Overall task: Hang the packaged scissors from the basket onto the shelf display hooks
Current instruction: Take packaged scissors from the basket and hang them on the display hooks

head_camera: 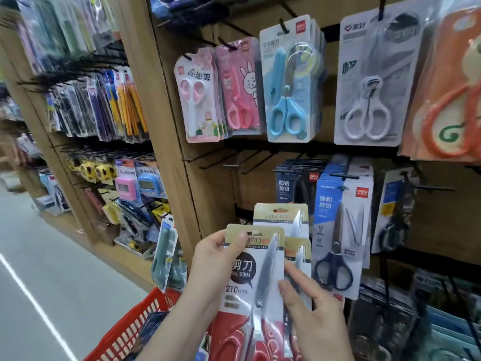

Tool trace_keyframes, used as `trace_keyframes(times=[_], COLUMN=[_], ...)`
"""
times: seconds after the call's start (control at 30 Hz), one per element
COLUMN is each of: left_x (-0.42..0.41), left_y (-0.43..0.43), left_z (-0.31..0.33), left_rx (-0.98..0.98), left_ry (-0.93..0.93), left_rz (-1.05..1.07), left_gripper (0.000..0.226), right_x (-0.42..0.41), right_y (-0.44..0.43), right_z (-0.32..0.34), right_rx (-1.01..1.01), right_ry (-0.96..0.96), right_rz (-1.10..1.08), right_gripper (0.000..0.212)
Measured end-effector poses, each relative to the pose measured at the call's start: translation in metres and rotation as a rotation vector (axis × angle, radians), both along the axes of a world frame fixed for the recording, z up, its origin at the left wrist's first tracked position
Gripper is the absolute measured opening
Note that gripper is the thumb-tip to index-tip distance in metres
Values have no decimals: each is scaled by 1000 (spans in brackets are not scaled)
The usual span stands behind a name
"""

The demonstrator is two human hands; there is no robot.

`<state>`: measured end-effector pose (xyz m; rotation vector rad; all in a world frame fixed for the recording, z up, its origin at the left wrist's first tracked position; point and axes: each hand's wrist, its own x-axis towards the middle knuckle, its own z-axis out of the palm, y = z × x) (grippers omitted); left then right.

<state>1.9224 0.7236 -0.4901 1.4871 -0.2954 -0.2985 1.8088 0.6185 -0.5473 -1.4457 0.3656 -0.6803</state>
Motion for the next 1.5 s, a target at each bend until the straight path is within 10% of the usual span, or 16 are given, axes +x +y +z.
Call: trace_keyframes(times=[0.6,1.5], left_x=[135,175], left_y=[-40,-96], left_z=[38,22], left_rx=[28,136], left_ry=[-157,-207], left_rz=[77,75], left_gripper=[17,19], right_x=[64,69], right_y=[-37,-54], right_z=[-39,-47], right_rx=[-275,-159], right_ry=[58,-32], right_rz=[-46,-136], right_gripper=[32,32])
